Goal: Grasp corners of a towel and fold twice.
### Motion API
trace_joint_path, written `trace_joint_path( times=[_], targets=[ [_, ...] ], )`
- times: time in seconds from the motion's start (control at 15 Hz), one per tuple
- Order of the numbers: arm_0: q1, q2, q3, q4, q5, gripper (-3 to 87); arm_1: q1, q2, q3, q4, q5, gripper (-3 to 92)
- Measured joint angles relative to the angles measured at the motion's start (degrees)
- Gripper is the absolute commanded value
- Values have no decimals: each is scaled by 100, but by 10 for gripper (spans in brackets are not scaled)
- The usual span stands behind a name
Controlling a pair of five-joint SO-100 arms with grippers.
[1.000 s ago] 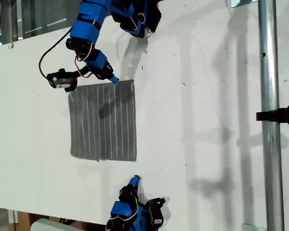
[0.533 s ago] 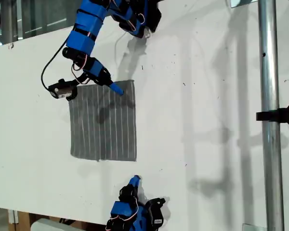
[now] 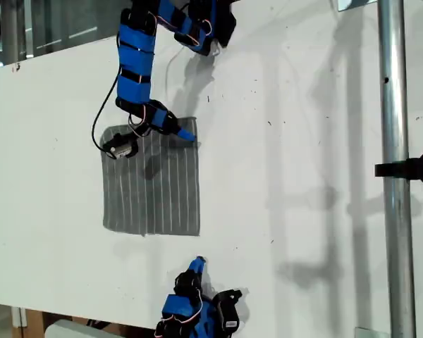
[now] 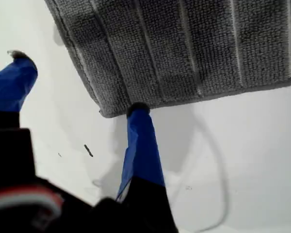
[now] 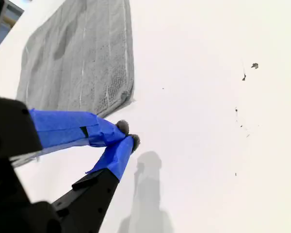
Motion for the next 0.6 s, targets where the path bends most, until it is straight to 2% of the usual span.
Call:
trace_joint_path(
  times=[0.13,0.33,0.4,0.53,0.6],
  targets=[
    [0,0,0,0,0,-22,0,-378,0,-114,-35,323],
    [0,0,0,0,0,-23,70,-765,-26,-202,-62,319],
    [0,0,0,0,0,-23,88,-773,-44,-202,-79,265],
    [0,0,0,0,-18,-24,88,-826,-79,-220,-88,15],
    [0,0,0,0,-18,-19,97,-853,-97,-229,-88,-2]
  ],
)
